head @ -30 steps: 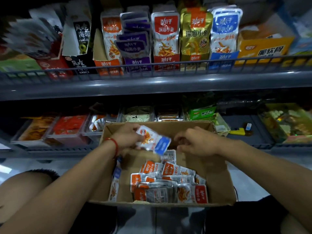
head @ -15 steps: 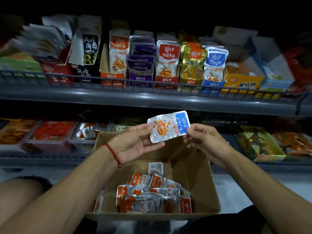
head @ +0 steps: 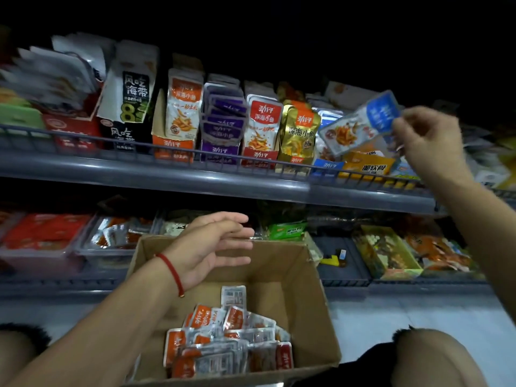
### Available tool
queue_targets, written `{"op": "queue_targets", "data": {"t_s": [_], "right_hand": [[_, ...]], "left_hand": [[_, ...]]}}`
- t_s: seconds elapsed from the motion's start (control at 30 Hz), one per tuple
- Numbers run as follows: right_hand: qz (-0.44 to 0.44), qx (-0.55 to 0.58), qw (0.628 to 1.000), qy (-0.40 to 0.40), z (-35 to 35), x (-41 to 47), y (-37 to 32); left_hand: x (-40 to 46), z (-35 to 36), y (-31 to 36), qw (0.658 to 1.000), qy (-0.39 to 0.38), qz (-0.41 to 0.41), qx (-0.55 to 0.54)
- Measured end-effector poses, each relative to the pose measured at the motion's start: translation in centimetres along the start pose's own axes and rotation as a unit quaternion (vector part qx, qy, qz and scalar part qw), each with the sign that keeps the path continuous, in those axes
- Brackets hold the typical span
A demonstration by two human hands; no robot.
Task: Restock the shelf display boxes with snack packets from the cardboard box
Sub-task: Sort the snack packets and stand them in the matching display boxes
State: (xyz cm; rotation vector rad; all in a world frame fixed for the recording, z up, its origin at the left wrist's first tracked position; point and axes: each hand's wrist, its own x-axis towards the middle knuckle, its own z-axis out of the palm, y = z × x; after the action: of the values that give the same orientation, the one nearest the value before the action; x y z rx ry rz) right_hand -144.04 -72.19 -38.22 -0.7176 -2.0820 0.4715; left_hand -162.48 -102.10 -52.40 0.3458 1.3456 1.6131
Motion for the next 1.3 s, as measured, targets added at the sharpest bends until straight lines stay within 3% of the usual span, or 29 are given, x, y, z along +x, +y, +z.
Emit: {"op": "queue_targets", "data": {"t_s": [0.2, 0.4, 0.6, 0.83, 1.03, 1.3], "right_hand": [[-0.108, -0.202, 0.973, -0.037, 0.7, 3.7, -0.7], [-0.131, -0.279, 0.941, -0.140, 2.7, 5.4, -0.6], [-0.120, -0.257, 0.954, -0.096, 4.7, 4.9, -0.3], [-0.119, -0.254, 0.955, -0.099, 5.8, 3.3, 0.2], [-0.179, -0.225, 0.956, -0.054, 6.4, 0.8, -0.9], [-0.225, -0.105, 0.947, -0.204, 11.2, -10.0, -2.7]], "left_hand": [[-0.1, -0.3, 0.3, 1.000, 0.008, 0.021, 0.018], [-0.1, -0.8, 0.5, 0.998, 0.030, 0.048, 0.033], [0.2, -1.0, 0.7, 0.996, 0.061, 0.063, 0.025], [0.2, -1.2, 0.9, 0.995, 0.075, 0.060, 0.029], [-0.1, -1.6, 1.1, 0.992, 0.100, 0.065, 0.048], [-0.6, -3.0, 1.0, 0.971, 0.116, 0.077, 0.196]]}}
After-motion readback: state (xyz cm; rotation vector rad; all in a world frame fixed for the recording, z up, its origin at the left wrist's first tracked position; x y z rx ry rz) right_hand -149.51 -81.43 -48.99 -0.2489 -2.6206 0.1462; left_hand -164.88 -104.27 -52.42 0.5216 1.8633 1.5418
